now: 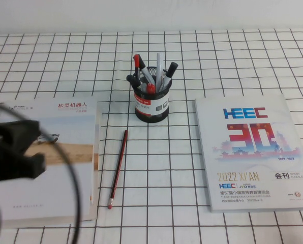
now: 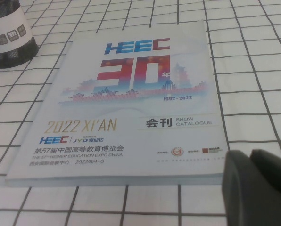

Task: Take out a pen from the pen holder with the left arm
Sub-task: 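Take a marker out of the pen holder and lay it on the table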

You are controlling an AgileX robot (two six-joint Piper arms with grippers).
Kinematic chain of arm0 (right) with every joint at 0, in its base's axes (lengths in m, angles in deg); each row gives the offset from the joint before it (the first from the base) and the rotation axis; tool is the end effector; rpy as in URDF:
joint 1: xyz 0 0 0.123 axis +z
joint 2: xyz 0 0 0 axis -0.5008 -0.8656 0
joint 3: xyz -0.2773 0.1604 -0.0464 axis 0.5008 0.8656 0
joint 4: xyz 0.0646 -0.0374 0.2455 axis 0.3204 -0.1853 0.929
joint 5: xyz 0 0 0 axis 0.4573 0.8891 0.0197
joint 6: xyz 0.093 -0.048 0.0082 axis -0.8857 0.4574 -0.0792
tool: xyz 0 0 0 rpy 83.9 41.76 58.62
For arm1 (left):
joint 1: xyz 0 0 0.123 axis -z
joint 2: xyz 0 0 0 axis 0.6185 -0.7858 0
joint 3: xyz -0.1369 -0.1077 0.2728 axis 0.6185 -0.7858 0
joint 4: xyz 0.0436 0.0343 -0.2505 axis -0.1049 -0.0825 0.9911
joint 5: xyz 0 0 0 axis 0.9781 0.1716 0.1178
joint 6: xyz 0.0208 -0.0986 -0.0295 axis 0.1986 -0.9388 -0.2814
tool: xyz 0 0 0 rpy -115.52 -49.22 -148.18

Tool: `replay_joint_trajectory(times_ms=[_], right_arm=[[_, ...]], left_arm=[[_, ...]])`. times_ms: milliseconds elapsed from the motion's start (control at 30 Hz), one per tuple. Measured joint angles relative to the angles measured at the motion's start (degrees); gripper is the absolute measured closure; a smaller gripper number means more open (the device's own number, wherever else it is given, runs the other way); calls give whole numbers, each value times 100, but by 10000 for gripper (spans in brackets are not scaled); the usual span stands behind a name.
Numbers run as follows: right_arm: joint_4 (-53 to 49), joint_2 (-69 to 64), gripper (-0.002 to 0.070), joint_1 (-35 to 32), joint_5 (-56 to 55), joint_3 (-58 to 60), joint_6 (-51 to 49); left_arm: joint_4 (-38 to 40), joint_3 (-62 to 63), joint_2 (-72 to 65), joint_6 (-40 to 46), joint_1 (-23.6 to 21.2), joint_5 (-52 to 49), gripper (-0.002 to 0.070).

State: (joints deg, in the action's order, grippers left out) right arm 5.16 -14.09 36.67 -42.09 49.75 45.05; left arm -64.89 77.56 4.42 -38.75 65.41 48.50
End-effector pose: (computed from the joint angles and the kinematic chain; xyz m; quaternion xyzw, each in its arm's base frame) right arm 0.0306 0.0091 0.1664 0.0048 0.8039 0.1045 0.5855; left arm 0.1372 -0.0675 0.3506 0.1573 0.8470 -0.1321 0.4903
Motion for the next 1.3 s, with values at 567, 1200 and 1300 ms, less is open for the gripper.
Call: replay_joint_trajectory(times_ms=[567,1200,1300], right_arm=[[0,0,691,0,0,0,0],[0,0,691,0,0,0,0],[0,0,692,0,0,0,0]], left_arm=[[-219,-1406,1959,-14,0,149,675],[-35,-2741,2305,-93,-365,2225,675],[215,-3089,2701,206,-761,2419,675]])
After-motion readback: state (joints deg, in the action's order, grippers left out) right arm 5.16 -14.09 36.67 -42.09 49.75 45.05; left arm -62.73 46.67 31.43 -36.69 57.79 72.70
